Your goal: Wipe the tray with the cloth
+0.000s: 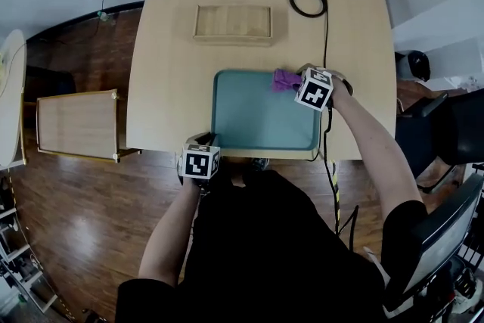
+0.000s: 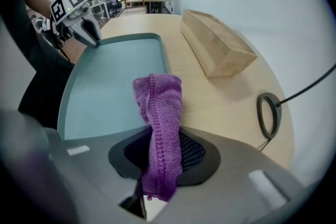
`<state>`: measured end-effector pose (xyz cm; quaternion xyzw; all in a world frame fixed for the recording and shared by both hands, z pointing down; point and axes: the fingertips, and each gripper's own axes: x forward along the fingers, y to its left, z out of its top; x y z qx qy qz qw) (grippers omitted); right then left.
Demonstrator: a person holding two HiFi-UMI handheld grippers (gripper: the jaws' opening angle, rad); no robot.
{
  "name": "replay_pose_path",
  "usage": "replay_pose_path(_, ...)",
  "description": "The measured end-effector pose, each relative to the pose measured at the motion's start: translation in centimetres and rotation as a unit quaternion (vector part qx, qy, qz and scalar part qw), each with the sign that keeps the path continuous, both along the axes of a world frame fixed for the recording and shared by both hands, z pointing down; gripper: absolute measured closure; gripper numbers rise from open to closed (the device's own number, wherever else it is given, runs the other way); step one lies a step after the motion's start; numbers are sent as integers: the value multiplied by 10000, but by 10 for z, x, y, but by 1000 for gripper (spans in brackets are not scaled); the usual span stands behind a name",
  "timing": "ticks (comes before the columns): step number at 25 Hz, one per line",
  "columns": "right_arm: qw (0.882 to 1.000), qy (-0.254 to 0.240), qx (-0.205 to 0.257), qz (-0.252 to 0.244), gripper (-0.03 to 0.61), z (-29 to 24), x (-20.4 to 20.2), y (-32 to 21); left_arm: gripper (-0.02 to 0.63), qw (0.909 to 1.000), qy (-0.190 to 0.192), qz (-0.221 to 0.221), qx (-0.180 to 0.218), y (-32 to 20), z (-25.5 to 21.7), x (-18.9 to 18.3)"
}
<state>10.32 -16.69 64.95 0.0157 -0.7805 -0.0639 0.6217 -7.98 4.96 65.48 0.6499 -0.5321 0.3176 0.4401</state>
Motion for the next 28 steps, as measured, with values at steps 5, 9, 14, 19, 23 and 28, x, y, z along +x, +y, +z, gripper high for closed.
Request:
replay_pose_path(5,9998,50,57,-178,477,0,1,5,535,10000,7,-35,-22,0,1,0)
replay_pose_path(9,9996,18,-247,-148,477,2,14,49,535,10000,43,-39,-61,0,2,0)
replay_pose_path(14,9994,16,-310,-166,476,5,31,108,535,9998,47,30,-167,1,3,-1)
replay_pose_path(19,9978,42,-655,-88,476,6,46,160,535,9994,251,90,-209,0,7,2)
replay_pose_path(23,9945,-9,-1003,-300,476,6,54,193,538,9991,320,148,-214,0,8,4)
replay_pose_path(28,9944,-205,-1035,-89,476,8,56,177,538,9994,213,132,-221,1,6,3)
